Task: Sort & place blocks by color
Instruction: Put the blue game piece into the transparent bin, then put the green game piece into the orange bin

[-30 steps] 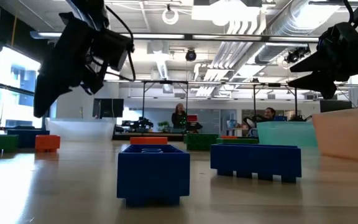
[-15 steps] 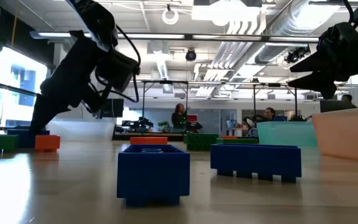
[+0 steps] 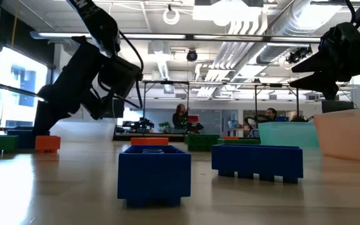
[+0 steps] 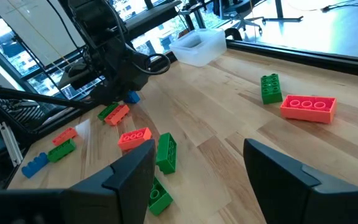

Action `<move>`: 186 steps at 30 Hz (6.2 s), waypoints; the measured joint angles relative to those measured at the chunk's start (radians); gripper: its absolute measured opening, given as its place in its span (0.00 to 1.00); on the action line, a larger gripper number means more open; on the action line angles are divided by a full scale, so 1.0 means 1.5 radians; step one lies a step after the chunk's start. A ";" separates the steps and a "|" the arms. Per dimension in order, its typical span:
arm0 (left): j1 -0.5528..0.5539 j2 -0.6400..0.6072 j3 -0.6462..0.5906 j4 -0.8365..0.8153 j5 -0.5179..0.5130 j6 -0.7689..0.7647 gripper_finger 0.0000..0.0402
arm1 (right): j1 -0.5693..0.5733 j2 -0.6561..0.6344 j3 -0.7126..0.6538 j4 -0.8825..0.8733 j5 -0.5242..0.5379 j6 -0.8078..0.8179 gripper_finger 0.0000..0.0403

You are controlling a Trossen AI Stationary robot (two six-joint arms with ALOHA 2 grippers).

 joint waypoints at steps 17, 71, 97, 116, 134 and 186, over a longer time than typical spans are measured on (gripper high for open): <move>0.022 -0.117 0.000 0.017 -0.006 0.039 0.16 | 0.000 0.000 0.000 0.000 0.000 0.000 0.57; 0.525 -0.213 0.002 0.359 -0.083 0.040 0.18 | 0.000 0.000 -0.001 0.006 -0.008 0.141 0.57; 0.525 -0.161 0.003 0.350 -0.076 0.038 0.31 | 0.000 0.000 -0.001 0.026 0.021 0.262 0.57; 0.525 -0.276 0.003 0.341 -0.048 0.099 0.46 | 0.000 0.007 -0.001 0.322 0.022 0.222 0.57; 0.453 -0.467 0.004 0.341 0.064 0.041 0.46 | 0.000 0.302 0.203 0.284 -0.094 0.014 0.57; 0.126 -0.468 0.004 0.330 0.067 -0.049 0.46 | 0.181 0.986 0.403 0.131 -0.040 -0.250 0.57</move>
